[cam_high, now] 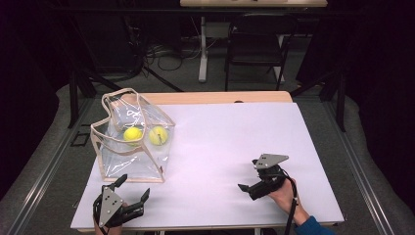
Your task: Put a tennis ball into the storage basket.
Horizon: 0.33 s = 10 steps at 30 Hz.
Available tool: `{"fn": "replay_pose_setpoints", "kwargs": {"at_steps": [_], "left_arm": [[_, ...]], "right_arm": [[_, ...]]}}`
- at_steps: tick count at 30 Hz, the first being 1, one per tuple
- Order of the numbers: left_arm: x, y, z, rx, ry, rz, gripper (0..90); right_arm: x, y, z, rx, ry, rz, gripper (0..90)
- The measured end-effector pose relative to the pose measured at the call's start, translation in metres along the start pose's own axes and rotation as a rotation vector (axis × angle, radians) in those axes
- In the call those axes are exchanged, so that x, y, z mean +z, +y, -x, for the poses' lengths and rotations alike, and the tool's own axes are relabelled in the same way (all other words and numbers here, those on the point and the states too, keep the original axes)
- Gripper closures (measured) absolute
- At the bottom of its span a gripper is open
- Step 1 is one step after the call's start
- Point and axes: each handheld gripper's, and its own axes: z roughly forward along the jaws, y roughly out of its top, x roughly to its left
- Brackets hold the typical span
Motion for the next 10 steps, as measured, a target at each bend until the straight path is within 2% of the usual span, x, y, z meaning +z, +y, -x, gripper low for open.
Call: {"fn": "replay_pose_setpoints", "kwargs": {"at_steps": [10], "left_arm": [[0.001, 0.000, 0.000, 0.000, 0.006, -0.010, 16.0]], "right_arm": [[-0.003, -0.021, -0.001, 0.048, -0.012, 0.014, 0.0]]}}
